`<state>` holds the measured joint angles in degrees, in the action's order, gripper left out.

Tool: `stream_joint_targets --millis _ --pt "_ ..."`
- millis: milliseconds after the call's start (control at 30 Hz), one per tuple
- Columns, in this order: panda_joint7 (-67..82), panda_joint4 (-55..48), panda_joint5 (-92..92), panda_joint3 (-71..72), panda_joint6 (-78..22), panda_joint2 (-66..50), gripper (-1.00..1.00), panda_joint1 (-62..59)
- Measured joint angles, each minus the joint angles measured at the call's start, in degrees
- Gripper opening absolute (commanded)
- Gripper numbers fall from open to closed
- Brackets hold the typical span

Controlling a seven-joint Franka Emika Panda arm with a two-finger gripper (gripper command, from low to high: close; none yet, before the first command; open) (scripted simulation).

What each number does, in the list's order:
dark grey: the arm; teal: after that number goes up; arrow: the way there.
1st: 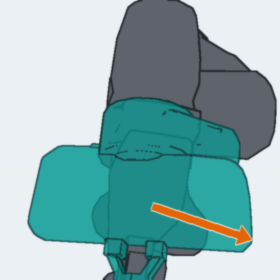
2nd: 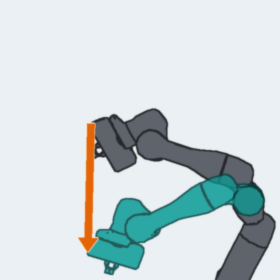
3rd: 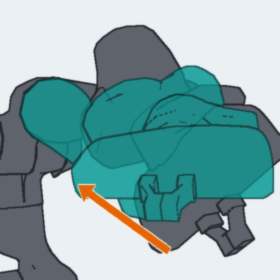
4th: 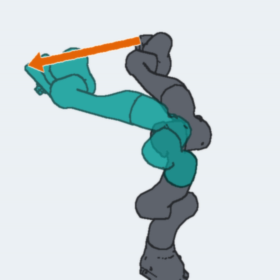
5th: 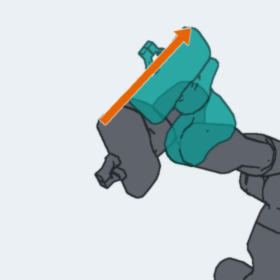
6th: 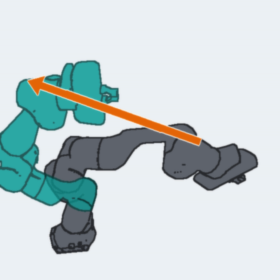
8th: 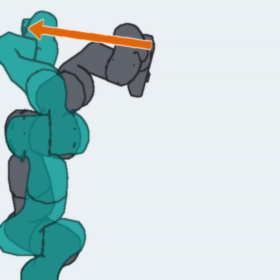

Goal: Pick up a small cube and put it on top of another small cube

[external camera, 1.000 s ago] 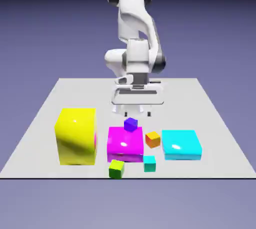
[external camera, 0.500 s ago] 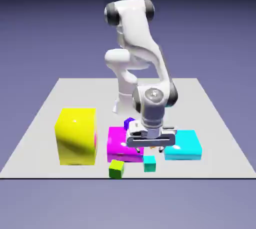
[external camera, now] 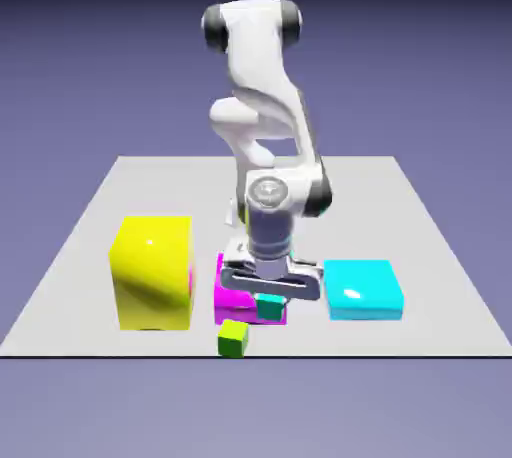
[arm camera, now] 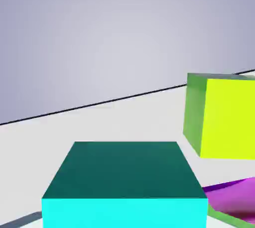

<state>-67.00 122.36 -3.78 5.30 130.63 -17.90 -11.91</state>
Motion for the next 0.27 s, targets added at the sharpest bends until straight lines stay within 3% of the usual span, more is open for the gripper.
stream_joint_targets --millis 133,167,267 --pt "-0.03 1.46 0.21 -0.11 7.46 -6.00 -1.00 0.44" --pt "-0.04 1.75 0.25 -0.13 8.95 -7.20 1.00 0.53" --pt "-0.14 1.26 0.33 -0.10 6.45 -5.21 1.00 0.39"
